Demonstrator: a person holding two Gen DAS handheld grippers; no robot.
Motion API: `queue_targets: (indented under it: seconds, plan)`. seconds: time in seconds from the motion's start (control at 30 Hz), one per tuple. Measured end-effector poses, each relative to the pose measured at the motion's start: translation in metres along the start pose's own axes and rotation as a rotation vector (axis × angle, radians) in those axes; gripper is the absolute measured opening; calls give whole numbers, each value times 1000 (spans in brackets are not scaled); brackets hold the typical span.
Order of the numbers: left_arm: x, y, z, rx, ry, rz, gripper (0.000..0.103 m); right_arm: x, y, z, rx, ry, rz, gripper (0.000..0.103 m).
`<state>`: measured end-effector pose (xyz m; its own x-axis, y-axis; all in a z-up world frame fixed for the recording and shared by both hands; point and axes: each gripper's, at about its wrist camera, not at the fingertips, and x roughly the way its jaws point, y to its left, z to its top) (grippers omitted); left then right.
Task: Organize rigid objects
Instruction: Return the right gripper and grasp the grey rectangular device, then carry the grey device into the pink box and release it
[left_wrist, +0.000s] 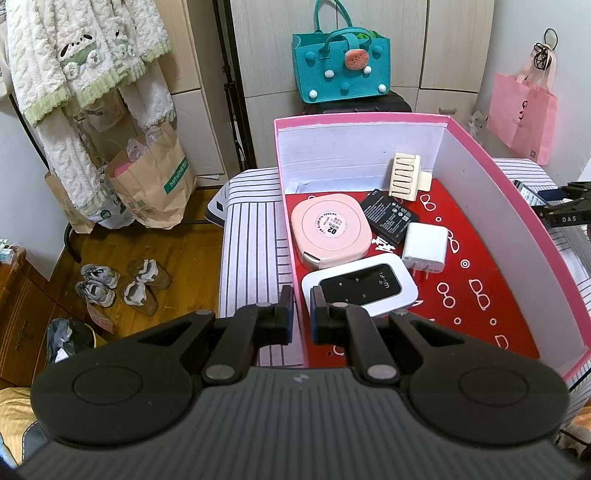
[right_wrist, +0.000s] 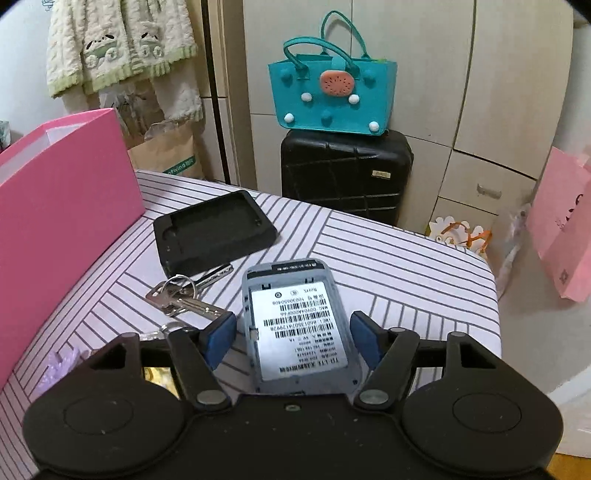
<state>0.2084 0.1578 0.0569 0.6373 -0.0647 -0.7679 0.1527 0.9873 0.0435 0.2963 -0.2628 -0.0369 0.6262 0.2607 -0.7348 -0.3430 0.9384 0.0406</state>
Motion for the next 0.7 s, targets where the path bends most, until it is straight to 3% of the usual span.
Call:
queue_targets:
  seconds: [0.03, 0.13, 0.23, 0.57, 0.7]
  plan:
    - [0, 0, 0, 0, 0, 0, 8, -1, -1, 1, 20, 2, -6, 67]
    - [1, -1, 0, 3, 2, 0, 8, -5, 2, 2, 54, -2, -59, 67]
    - [1, -1, 0, -1, 0, -6, 8, -14, 4, -1, 86, -30, -59, 67]
    - [0, 4, -1, -4, -6, -17, 8, -57, 39, 13, 63, -129, -31, 67]
    - [0, 4, -3, 12, -7, -17, 8, -85, 64, 28, 34, -175, 49, 67]
